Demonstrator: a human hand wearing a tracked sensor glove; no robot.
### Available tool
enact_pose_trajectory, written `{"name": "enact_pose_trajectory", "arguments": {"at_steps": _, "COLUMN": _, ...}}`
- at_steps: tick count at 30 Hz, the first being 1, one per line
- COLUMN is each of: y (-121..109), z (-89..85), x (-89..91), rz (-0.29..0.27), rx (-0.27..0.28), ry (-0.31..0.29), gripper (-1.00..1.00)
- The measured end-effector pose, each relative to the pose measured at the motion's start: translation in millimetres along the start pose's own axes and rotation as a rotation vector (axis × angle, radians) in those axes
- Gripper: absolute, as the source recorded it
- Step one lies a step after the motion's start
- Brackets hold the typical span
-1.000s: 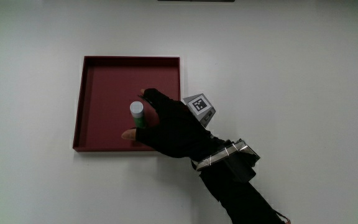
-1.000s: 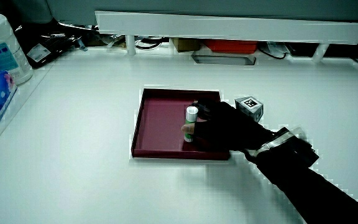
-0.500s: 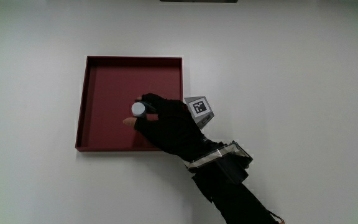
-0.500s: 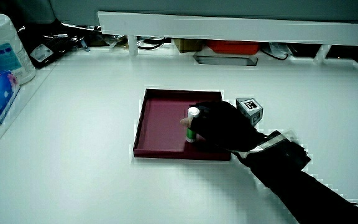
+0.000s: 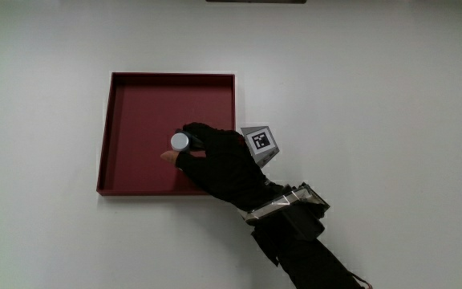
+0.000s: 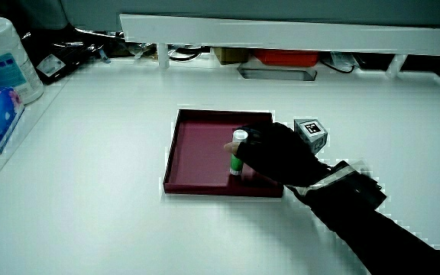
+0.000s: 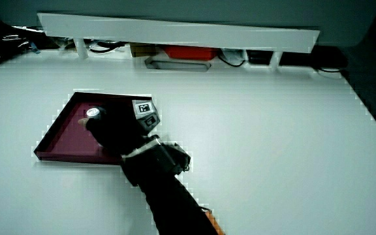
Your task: Pick glue stick
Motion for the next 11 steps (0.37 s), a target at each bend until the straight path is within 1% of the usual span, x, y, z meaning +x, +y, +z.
{"name": "enact_pose_trajectory", "arguments": {"at_steps": 1, "y": -1.3, "z": 1.4, "x": -3.9, "rz": -0.005, "rx": -0.007, "ry": -0.007, "gripper": 1.00}}
{"name": "enact_pose_trajectory", "arguments": {"at_steps": 2, "y": -3.1, "z": 3.0, "x": -8.6, "rz": 0.009, "rx": -0.008, "ry": 0.008, "gripper": 1.00}}
{"name": "enact_pose_trajectory", "arguments": {"at_steps": 3, "y": -4.2, "z": 5.4, "x": -11.7, "rz": 0.036, "rx": -0.011, "ry": 0.008, "gripper": 1.00}}
{"name": "enact_pose_trajectory", "arguments": {"at_steps": 4, "y": -5.5, "z": 7.8, "x": -16.3, "rz": 0.046, "rx": -0.010, "ry": -0.002, "gripper": 1.00}}
{"name": "enact_pose_trajectory", "arguments": {"at_steps": 5, "y": -6.4, "z": 10.4, "x": -19.3, "rz": 0.060, "rx": -0.010, "ry": 0.001, "gripper": 1.00}}
{"name": "enact_pose_trajectory", "arguments": {"at_steps": 6, "y": -8.0, "z": 13.1, "x": -26.2, "rz": 0.081, "rx": -0.012, "ry": 0.018, "gripper": 1.00}}
{"name": "enact_pose_trajectory", "arguments": {"at_steps": 7, "y": -10.7, "z": 16.1, "x": -33.2, "rz": 0.062, "rx": -0.020, "ry": 0.025, "gripper": 1.00}}
{"name": "enact_pose_trajectory", "arguments": {"at_steps": 8, "y": -12.8, "z": 18.9, "x": -38.3, "rz": 0.088, "rx": -0.022, "ry": 0.062, "gripper": 1.00}}
{"name": "enact_pose_trajectory", "arguments": {"at_steps": 9, "y": -14.7, "z": 22.6, "x": -42.0, "rz": 0.102, "rx": -0.022, "ry": 0.076, "gripper": 1.00}}
{"name": "enact_pose_trajectory", "arguments": {"at_steps": 11, "y": -20.3, "z": 31.0, "x": -52.1, "rz": 0.117, "rx": -0.015, "ry": 0.078, "gripper": 1.00}}
